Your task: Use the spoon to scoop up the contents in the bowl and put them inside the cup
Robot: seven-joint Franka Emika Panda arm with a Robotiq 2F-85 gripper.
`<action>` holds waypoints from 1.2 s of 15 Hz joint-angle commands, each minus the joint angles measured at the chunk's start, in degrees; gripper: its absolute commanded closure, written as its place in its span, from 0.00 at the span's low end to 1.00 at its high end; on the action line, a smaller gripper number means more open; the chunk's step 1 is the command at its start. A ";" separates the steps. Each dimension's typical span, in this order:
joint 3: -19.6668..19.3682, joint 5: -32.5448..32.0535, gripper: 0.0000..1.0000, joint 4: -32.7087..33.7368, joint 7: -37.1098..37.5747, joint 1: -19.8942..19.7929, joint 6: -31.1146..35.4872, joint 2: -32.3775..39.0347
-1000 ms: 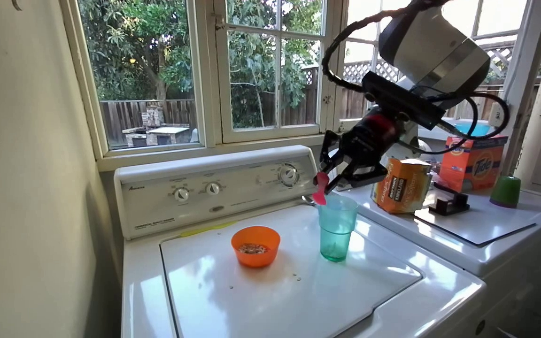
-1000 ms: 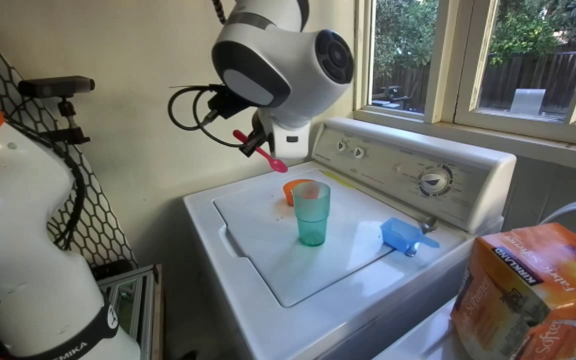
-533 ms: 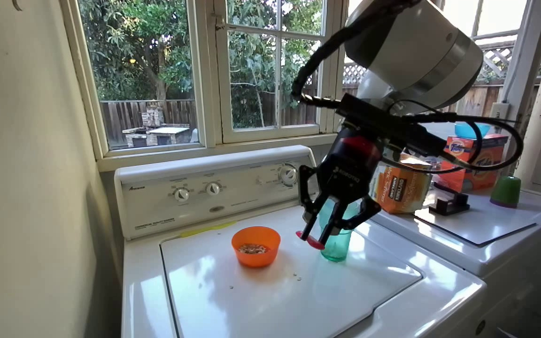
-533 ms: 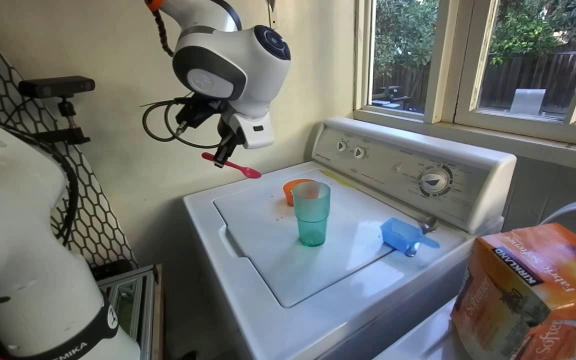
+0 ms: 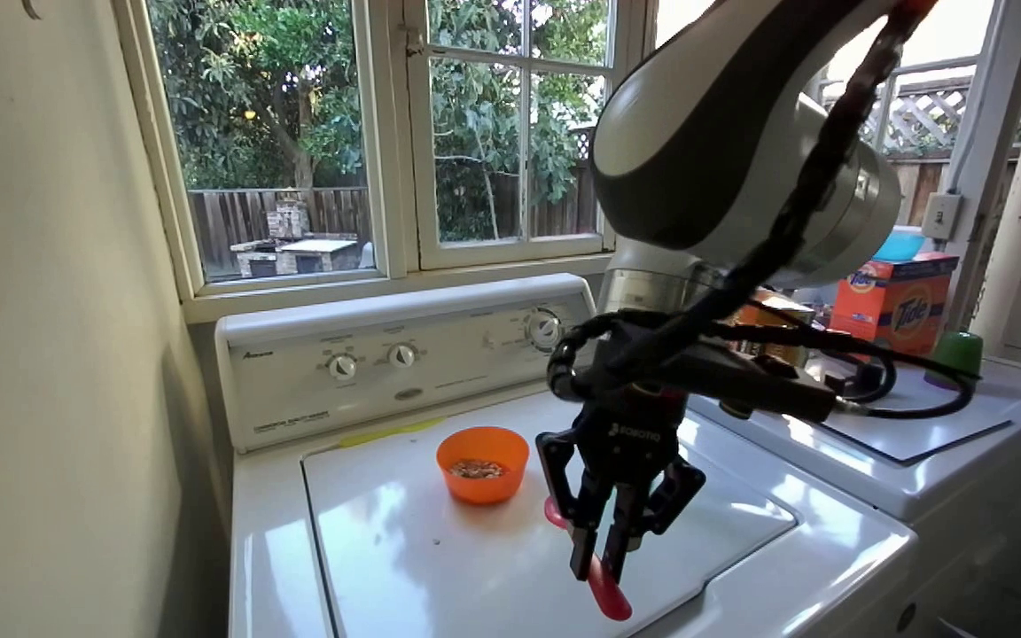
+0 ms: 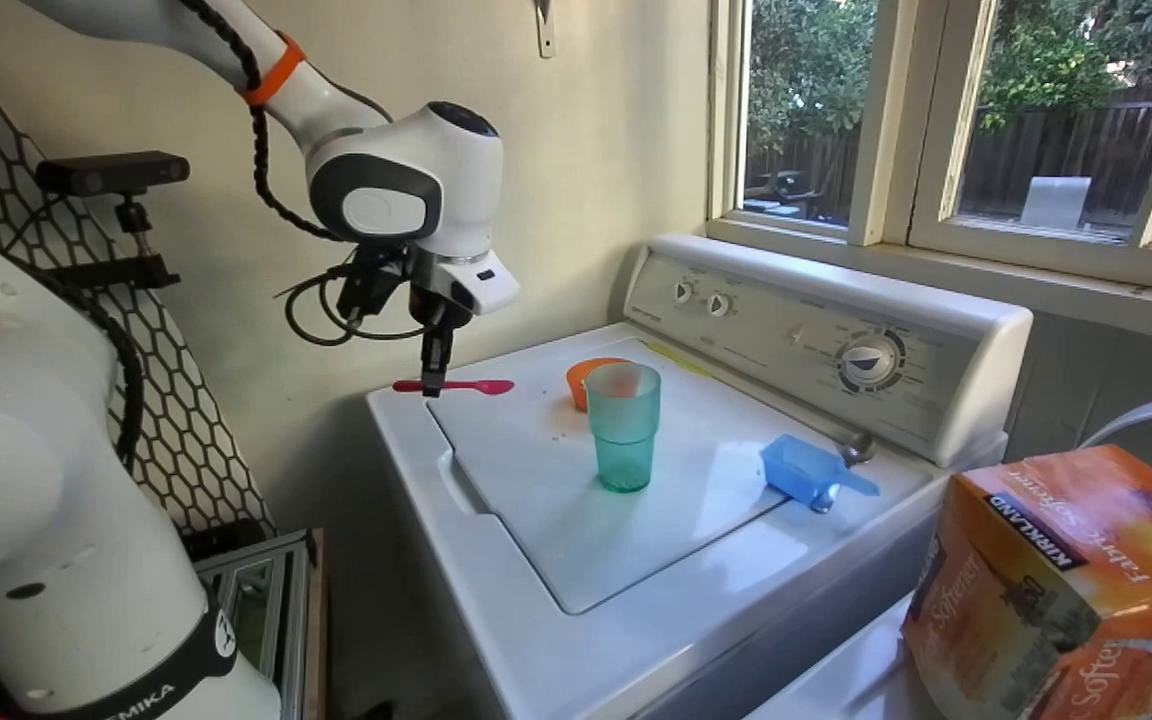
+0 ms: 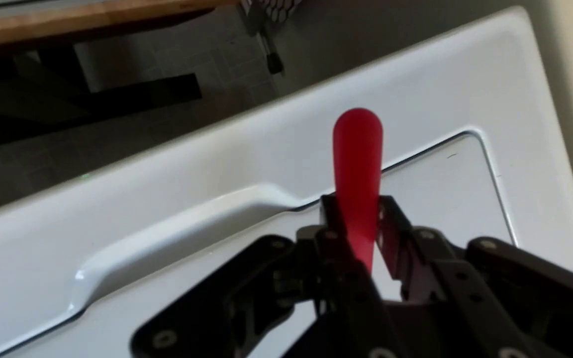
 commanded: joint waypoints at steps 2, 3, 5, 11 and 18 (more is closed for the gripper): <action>7.74 2.59 0.94 0.01 -2.64 -0.26 19.07 5.14; 9.45 3.68 0.94 0.03 -3.52 -0.43 24.30 6.33; 12.59 4.32 0.94 0.09 -6.42 -0.87 34.43 9.32; 16.47 3.47 0.94 -0.04 -16.18 3.00 63.26 19.58; 14.51 -6.23 0.94 -0.10 -23.36 2.67 72.36 29.61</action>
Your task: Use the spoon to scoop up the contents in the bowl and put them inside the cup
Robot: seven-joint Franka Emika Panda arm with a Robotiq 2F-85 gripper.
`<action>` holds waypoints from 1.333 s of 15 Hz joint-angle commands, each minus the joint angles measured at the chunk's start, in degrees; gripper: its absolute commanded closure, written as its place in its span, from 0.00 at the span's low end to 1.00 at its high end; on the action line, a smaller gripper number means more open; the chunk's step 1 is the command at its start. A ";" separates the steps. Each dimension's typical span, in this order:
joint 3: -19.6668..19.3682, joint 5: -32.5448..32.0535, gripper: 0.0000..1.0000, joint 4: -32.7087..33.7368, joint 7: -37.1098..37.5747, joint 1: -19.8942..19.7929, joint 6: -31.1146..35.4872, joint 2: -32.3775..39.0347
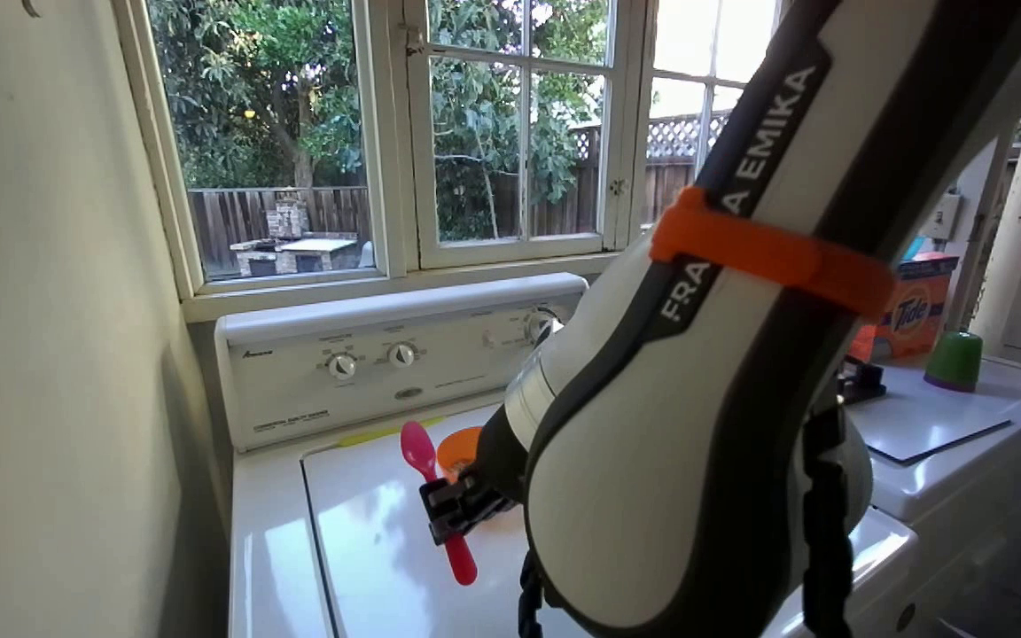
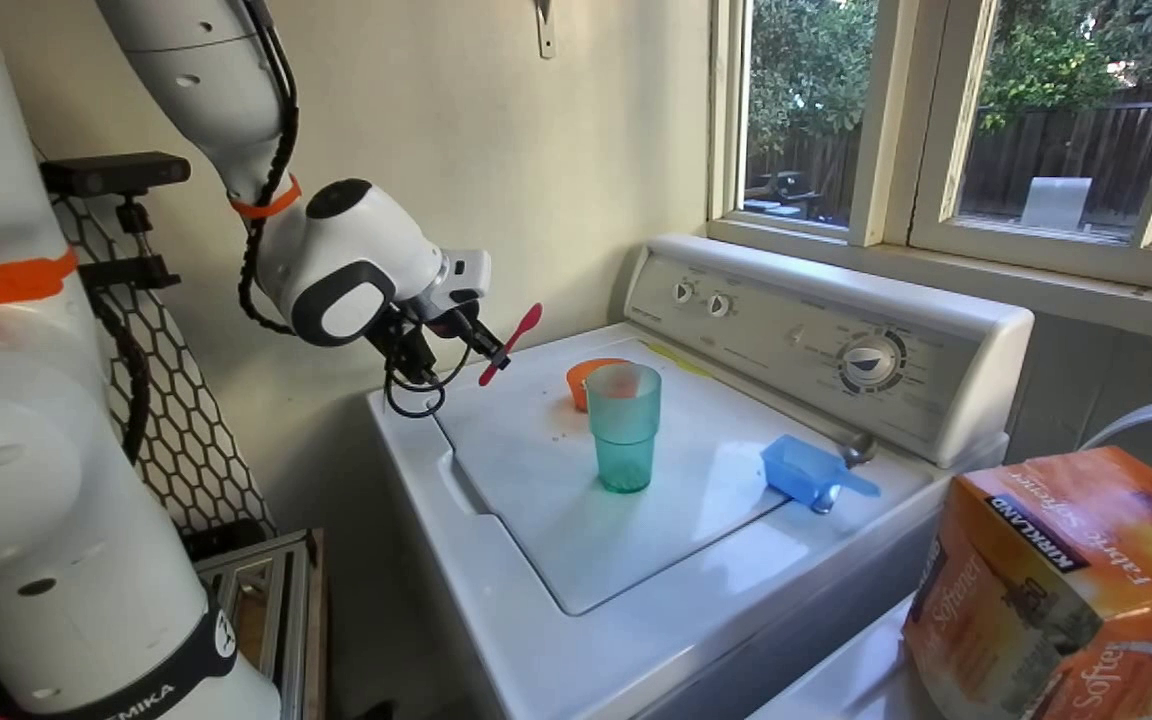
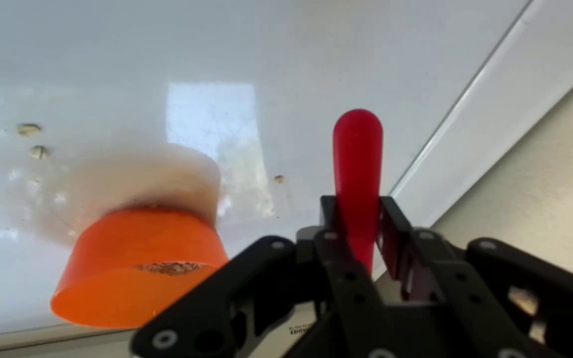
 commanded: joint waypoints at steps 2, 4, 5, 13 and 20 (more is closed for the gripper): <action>-2.70 -1.28 0.94 0.01 -7.27 -1.40 0.27 4.09; -3.47 -0.78 0.94 0.02 -8.99 -1.62 -0.54 4.32; -3.68 -0.64 0.94 0.03 -9.51 -1.73 -0.73 4.45; -5.98 2.19 0.94 0.12 -13.77 -0.88 -7.24 3.88; -9.77 11.77 0.36 0.27 -19.50 5.14 -7.67 0.82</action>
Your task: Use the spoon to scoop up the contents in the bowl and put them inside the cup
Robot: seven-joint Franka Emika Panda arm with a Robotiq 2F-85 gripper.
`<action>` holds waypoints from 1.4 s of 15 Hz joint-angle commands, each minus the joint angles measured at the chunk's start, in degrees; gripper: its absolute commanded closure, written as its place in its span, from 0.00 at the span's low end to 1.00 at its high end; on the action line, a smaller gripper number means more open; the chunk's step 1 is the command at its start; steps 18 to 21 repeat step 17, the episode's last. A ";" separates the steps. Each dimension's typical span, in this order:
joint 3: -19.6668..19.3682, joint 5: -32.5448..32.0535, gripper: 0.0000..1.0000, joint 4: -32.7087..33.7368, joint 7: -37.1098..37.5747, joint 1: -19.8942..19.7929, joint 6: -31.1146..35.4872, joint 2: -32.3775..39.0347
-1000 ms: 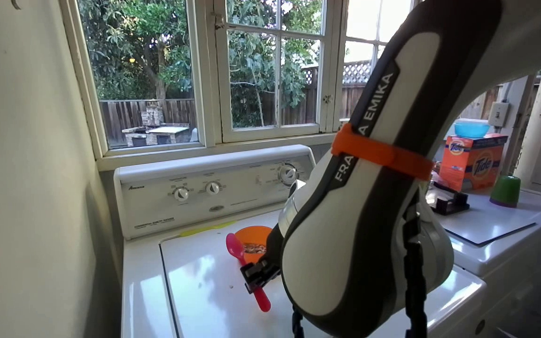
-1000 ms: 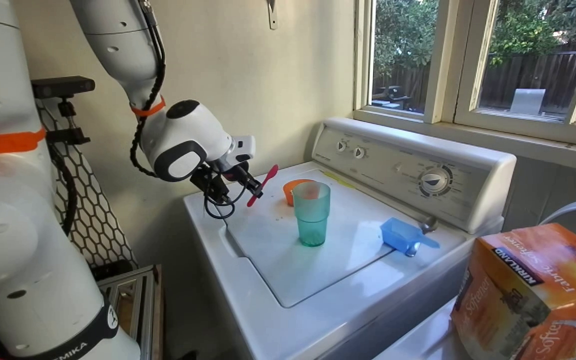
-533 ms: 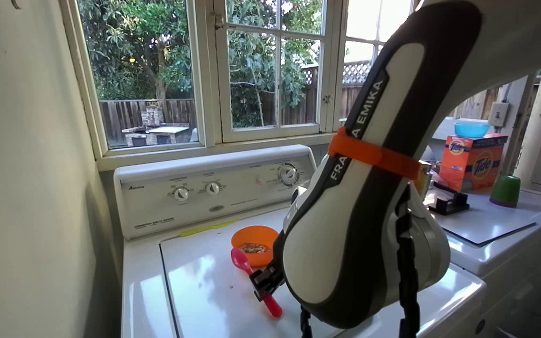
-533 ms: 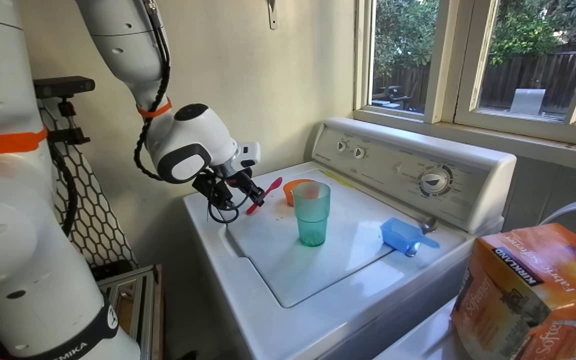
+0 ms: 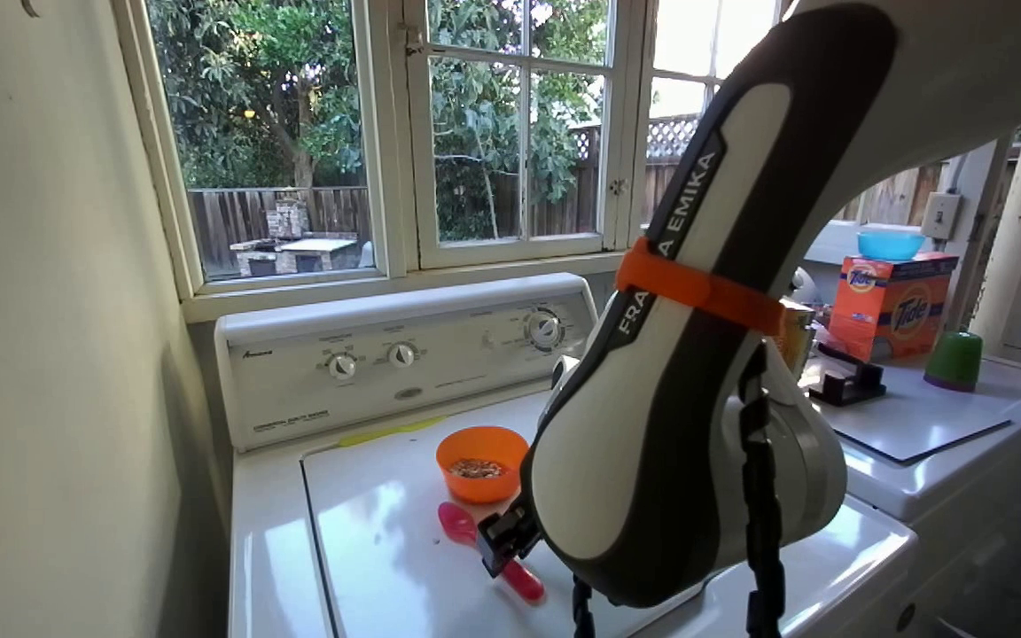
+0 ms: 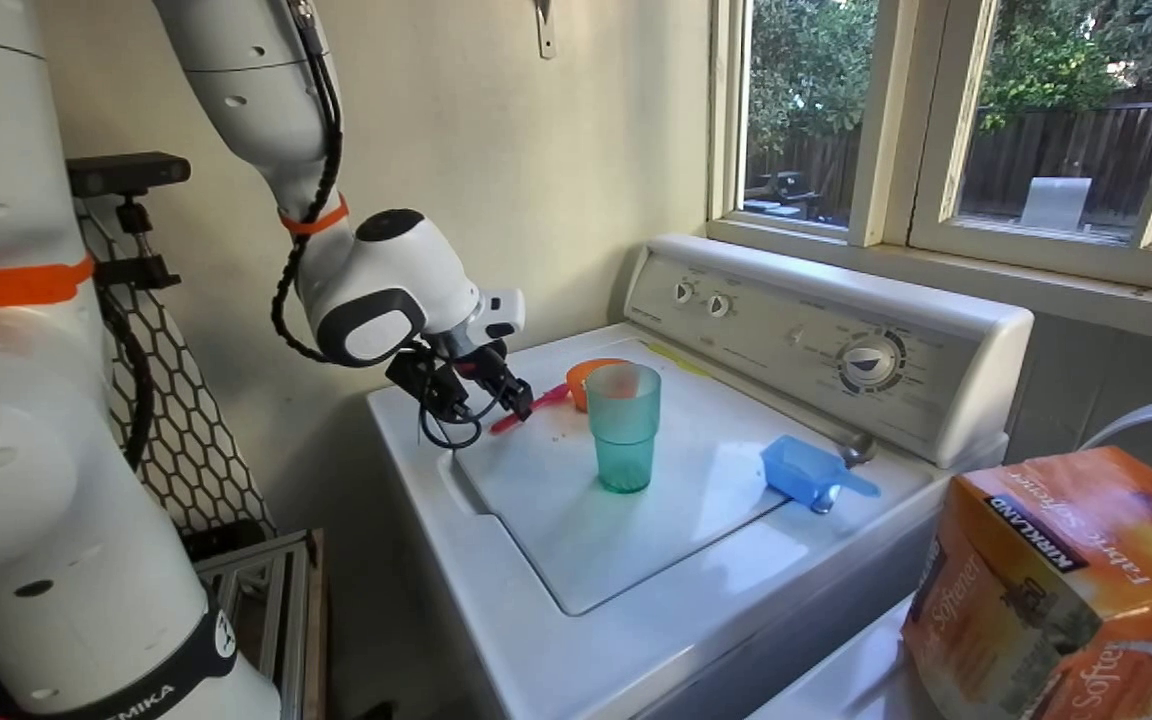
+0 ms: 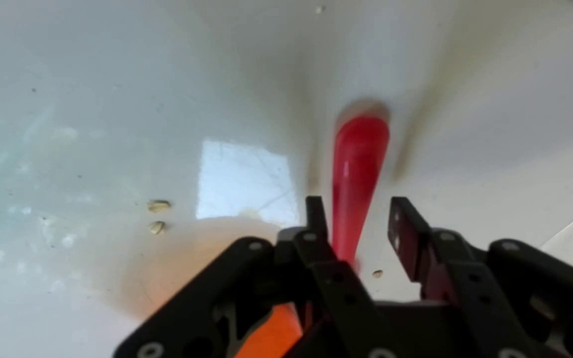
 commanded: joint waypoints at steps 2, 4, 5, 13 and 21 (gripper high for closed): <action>-8.12 19.01 0.21 0.42 -10.98 10.61 0.67 -4.65; -11.09 28.43 0.06 -0.99 -15.76 13.22 2.35 -6.28; -12.21 33.31 0.01 0.35 -19.51 13.64 2.32 -5.14; -11.27 70.01 0.00 4.35 -40.75 12.13 4.17 -3.19; -11.91 67.66 0.00 3.26 -38.87 12.77 3.42 -4.06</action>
